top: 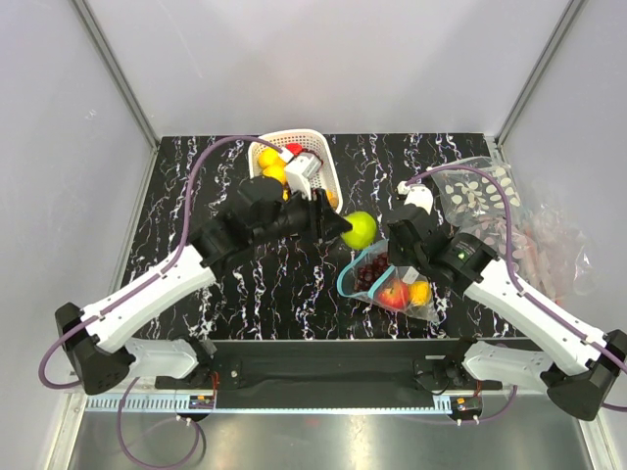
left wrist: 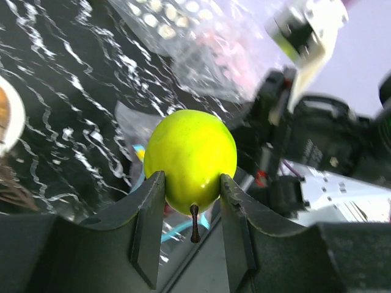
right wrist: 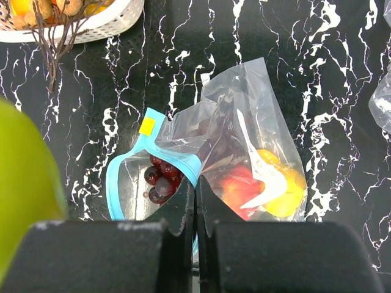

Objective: Place the food in the zip-top bag and seal the zipper
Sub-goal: Place the fake fruit in the zipper food storage bag.

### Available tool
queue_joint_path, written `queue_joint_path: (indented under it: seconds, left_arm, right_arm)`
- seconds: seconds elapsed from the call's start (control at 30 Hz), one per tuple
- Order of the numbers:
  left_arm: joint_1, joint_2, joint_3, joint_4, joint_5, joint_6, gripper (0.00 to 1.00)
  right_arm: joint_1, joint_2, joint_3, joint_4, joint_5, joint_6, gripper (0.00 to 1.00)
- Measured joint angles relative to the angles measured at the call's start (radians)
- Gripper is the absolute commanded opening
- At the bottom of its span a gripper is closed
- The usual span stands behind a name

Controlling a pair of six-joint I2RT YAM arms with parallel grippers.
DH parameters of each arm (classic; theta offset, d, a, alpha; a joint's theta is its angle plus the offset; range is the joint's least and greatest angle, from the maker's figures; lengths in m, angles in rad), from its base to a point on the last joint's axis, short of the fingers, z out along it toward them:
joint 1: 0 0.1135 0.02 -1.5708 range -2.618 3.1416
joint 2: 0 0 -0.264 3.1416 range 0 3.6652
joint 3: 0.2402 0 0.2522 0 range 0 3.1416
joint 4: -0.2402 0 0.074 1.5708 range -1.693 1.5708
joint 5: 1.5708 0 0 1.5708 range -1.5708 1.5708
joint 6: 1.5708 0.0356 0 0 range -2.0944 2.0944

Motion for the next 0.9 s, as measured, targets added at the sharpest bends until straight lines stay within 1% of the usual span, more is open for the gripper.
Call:
queue_joint_path:
  seconds: [0.23, 0.4, 0.63, 0.77, 0.9]
  left_arm:
    - [-0.093, -0.021, -0.083, 0.013, -0.016, -0.029, 0.2]
    - [-0.142, 0.005, -0.119, 0.027, -0.021, -0.04, 0.19]
    - [-0.157, 0.103, -0.134, 0.078, -0.042, -0.035, 0.15]
    - [-0.165, 0.145, -0.134, 0.08, -0.07, -0.025, 0.15]
    - [-0.17, 0.165, -0.134, 0.101, -0.066, -0.016, 0.15]
  right_arm:
    - [0.0, -0.023, 0.0, -0.009, 0.004, 0.0, 0.0]
    - [0.0, -0.029, 0.0, -0.012, 0.014, 0.001, 0.0]
    - [0.0, -0.033, 0.0, -0.016, 0.014, 0.001, 0.0]
    - [0.0, -0.036, 0.0, -0.016, 0.011, 0.001, 0.0]
    - [0.0, -0.041, 0.0, -0.017, 0.009, 0.001, 0.0]
